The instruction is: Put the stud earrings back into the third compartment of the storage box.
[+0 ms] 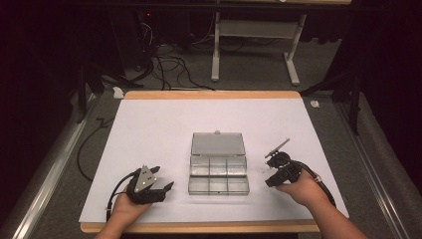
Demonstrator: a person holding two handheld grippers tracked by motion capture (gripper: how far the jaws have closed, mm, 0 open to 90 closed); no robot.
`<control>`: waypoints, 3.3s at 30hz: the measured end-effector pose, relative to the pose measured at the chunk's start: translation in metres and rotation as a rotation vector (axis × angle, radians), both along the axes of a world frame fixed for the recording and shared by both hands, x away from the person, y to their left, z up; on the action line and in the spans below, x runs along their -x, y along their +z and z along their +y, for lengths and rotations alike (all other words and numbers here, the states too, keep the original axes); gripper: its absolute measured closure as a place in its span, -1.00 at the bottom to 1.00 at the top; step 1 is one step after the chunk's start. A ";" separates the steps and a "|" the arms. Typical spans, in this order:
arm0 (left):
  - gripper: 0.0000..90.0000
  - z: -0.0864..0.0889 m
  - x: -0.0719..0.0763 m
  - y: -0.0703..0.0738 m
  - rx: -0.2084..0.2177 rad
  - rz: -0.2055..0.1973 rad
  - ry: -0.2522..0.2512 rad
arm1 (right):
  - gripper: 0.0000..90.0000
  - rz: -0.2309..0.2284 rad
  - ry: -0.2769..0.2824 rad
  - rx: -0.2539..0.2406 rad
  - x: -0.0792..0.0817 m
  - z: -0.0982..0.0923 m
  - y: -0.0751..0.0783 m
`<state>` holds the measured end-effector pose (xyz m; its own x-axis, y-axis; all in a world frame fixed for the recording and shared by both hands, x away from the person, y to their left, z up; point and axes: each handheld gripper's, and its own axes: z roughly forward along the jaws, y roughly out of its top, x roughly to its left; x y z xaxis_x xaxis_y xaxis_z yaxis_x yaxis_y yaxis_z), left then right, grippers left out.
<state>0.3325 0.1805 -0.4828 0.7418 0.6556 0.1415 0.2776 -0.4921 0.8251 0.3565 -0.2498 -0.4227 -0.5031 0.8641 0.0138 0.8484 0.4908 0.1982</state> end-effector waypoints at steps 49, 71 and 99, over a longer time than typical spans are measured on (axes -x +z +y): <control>-0.39 0.000 0.000 0.000 0.002 0.001 -0.006 | 0.76 0.083 0.021 0.075 -0.054 0.025 -0.015; -0.39 0.000 0.000 0.000 0.000 0.002 -0.006 | 0.93 0.097 0.057 0.048 -0.053 0.023 -0.008; -0.39 0.000 0.000 0.000 0.000 0.003 -0.007 | 0.93 0.077 0.133 0.016 -0.045 0.053 0.041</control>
<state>0.3326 0.1803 -0.4827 0.7470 0.6500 0.1397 0.2762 -0.4945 0.8241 0.4018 -0.1968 -0.3816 -0.6113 0.7902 0.0431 0.7879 0.6027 0.1262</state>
